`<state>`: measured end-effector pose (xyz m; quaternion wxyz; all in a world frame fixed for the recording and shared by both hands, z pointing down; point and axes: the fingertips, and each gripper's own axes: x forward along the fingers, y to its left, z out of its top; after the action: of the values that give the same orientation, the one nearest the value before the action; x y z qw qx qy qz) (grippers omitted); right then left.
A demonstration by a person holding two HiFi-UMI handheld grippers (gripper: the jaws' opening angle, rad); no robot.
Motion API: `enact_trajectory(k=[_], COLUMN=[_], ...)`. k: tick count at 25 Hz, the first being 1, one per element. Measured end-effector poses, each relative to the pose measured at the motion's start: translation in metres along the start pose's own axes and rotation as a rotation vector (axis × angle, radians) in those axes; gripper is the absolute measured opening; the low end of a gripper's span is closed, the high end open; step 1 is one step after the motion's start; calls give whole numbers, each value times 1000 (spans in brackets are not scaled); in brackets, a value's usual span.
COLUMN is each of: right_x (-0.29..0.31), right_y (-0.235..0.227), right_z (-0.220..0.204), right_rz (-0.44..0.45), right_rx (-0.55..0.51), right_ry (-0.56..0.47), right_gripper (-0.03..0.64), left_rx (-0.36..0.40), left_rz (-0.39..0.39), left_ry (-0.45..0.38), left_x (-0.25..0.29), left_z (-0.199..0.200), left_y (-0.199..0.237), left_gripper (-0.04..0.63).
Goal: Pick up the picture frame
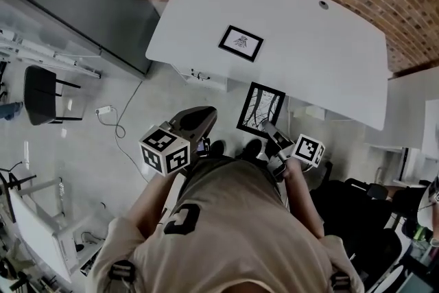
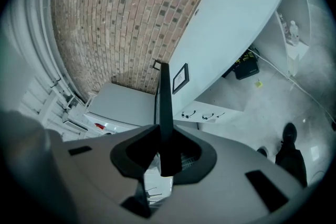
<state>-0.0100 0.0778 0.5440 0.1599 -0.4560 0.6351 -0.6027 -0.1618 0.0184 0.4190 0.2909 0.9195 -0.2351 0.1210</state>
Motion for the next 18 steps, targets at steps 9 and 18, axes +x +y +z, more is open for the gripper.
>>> enact_trajectory(k=[9,18], right_x=[-6,-32], right_y=[1,-13], right_z=[36,63], right_rz=[-1,60], right_rx=[-42,15], right_ry=[10,11], right_gripper=[58,58], left_rx=[21,49], left_rz=[9,19], left_ry=[11,42], left_x=[35,83], left_z=[11,17], left_y=[-12,-46], left_gripper=[17,17])
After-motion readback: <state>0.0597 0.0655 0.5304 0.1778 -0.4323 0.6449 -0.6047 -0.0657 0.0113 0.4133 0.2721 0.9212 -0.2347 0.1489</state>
